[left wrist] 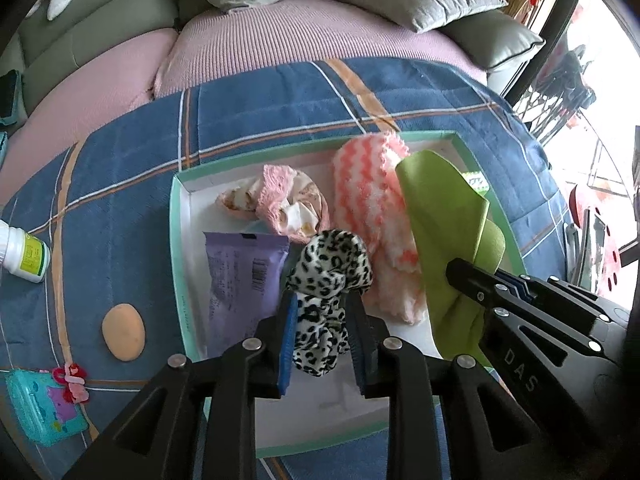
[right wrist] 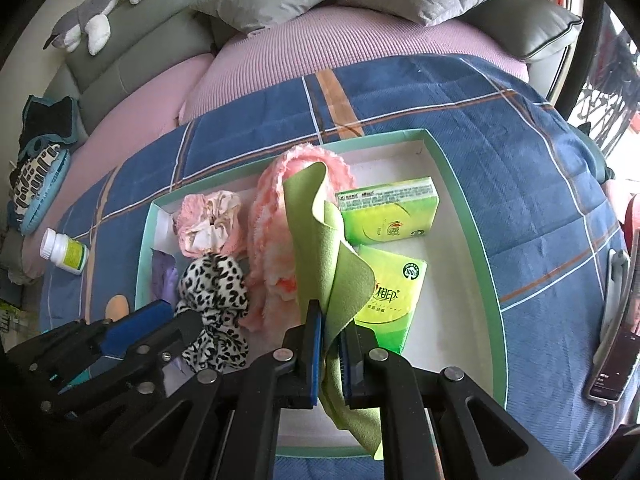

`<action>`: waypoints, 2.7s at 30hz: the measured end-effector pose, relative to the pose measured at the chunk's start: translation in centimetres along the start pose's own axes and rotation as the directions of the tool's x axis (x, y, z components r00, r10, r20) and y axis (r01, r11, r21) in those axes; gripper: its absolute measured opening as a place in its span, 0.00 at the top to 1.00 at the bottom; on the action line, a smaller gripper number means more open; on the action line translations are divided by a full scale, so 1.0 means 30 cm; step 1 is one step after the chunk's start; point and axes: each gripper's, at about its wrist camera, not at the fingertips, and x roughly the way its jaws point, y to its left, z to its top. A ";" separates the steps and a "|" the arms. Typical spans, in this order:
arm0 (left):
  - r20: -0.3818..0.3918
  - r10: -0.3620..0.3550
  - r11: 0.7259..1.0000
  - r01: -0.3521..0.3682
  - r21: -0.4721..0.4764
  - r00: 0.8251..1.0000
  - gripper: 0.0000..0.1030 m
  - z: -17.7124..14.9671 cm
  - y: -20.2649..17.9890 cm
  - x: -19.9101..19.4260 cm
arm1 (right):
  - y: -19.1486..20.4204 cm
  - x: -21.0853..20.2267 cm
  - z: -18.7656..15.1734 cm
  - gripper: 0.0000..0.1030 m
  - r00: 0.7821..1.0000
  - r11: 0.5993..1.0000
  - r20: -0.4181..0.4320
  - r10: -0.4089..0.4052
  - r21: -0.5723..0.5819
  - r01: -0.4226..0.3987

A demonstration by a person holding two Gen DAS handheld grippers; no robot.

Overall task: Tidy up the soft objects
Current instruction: 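Lower both tools over the tray and open them to drop scrunchie and cloth, then withdraw both tools from the tray back over the bedspread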

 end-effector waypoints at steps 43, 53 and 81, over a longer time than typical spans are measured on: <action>0.058 0.129 0.972 -0.114 -0.206 0.990 0.35 0.028 0.238 -0.044 | 0.023 -0.010 0.015 0.32 0.995 0.996 0.041 -0.091 0.000 0.091; 0.081 0.168 0.959 -0.144 -0.244 0.982 0.12 0.030 0.287 -0.040 | 0.034 -0.009 0.018 0.09 0.992 0.993 0.058 -0.114 -0.025 0.116; 0.094 0.239 0.922 -0.196 -0.334 0.966 0.11 0.008 0.475 -0.095 | 0.092 -0.038 0.032 0.00 0.989 0.992 0.098 -0.110 -0.055 0.115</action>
